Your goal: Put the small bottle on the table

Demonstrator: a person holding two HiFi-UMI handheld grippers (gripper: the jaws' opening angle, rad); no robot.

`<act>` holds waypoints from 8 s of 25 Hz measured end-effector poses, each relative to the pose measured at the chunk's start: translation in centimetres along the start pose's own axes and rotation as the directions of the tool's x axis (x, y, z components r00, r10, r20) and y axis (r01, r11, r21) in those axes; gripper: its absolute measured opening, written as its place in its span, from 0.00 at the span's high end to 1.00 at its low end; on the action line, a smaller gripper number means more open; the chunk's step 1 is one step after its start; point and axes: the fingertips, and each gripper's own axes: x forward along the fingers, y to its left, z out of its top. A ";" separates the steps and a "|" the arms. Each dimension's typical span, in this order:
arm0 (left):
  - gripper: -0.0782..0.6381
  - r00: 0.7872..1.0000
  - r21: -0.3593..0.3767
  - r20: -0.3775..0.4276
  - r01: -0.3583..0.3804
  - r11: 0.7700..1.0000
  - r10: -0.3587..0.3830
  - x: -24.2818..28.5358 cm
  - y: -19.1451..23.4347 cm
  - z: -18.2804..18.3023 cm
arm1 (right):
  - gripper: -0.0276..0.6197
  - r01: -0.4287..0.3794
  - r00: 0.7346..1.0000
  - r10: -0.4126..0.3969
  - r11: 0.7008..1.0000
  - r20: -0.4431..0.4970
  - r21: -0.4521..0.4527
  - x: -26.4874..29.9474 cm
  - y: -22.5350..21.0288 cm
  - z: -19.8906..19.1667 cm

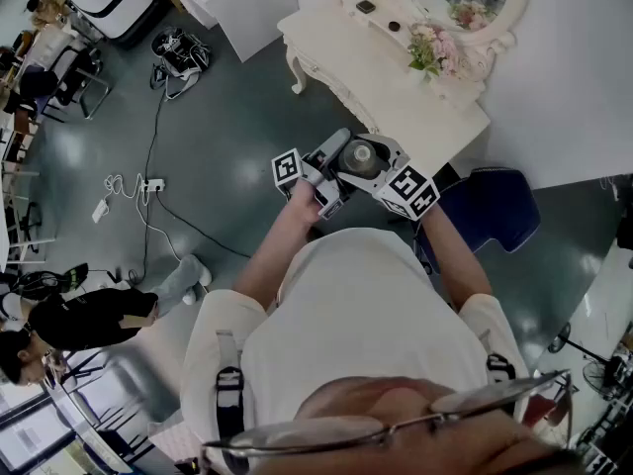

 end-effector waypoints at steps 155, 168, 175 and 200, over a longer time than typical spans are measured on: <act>0.38 0.957 -0.059 -0.036 -0.291 0.955 0.289 19.2 12.7 49.1 | 0.43 0.414 0.890 -0.324 0.868 -0.320 0.273 30.2 -55.6 -17.3; 0.38 0.945 -0.072 0.025 -0.325 0.943 0.327 17.5 14.8 48.6 | 0.43 0.420 0.874 -0.297 0.861 -0.386 0.288 32.7 -56.8 -24.7; 0.38 0.939 -0.069 0.049 -0.336 0.939 0.340 16.9 14.7 48.5 | 0.43 0.413 0.871 -0.285 0.865 -0.401 0.283 33.4 -56.7 -26.4; 0.38 0.934 0.108 0.047 -0.357 0.928 0.354 17.3 11.6 48.0 | 0.40 0.421 0.851 -0.301 0.881 -0.430 0.215 32.3 -56.2 -24.3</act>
